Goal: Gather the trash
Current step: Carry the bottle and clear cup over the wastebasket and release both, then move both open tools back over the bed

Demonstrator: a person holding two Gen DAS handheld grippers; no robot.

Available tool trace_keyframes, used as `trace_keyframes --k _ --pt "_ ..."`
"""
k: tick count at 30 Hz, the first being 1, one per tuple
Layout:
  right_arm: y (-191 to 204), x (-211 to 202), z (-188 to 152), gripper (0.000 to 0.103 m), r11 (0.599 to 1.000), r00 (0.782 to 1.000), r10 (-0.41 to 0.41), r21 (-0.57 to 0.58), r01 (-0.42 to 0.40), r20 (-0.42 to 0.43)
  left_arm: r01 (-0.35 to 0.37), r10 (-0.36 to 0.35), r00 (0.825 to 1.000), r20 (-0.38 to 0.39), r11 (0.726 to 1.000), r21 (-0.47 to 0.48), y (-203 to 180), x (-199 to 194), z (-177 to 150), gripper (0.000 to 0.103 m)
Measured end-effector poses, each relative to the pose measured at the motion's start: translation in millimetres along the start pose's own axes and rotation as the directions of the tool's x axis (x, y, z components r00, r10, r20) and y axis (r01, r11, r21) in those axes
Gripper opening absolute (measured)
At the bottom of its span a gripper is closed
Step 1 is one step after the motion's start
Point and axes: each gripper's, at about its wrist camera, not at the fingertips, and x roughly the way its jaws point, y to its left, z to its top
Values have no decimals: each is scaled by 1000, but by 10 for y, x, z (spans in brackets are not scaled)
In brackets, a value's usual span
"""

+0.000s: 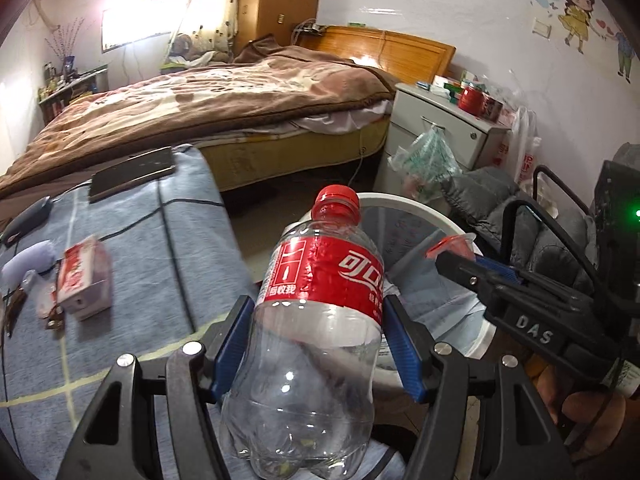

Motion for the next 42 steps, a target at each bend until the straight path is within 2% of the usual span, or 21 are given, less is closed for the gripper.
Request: trace_keyframes --k 12,16,18,20,21,33,42 --pt "-350 154 15 33 999 996 -39 34 42 -75 17 -16 999 -39 1000 20 -300 291 67 67" --pt "-385 120 4 33 998 996 -51 33 53 -67 23 -23 999 -47 1000 15 -335 340 66 67" --pt "-397 88 -6 39 998 997 -44 41 46 -60 34 -34 998 -46 999 17 -348 344 61 68" --pt "-418 92 -1 52 997 997 -53 45 56 -56 29 -28 999 -42 999 22 -356 336 59 72" --pt "-424 83 -3 53 997 997 -56 49 58 -51 28 -28 999 -40 999 22 -356 328 56 73" --pt "-378 -9 33 53 997 998 -51 59 52 -22 27 -27 1000 -14 1000 -9 -240 195 54 76" --pt "-193 -71 21 53 999 999 -35 32 35 4 -15 16 1000 26 999 -37 -17 -33 11 76"
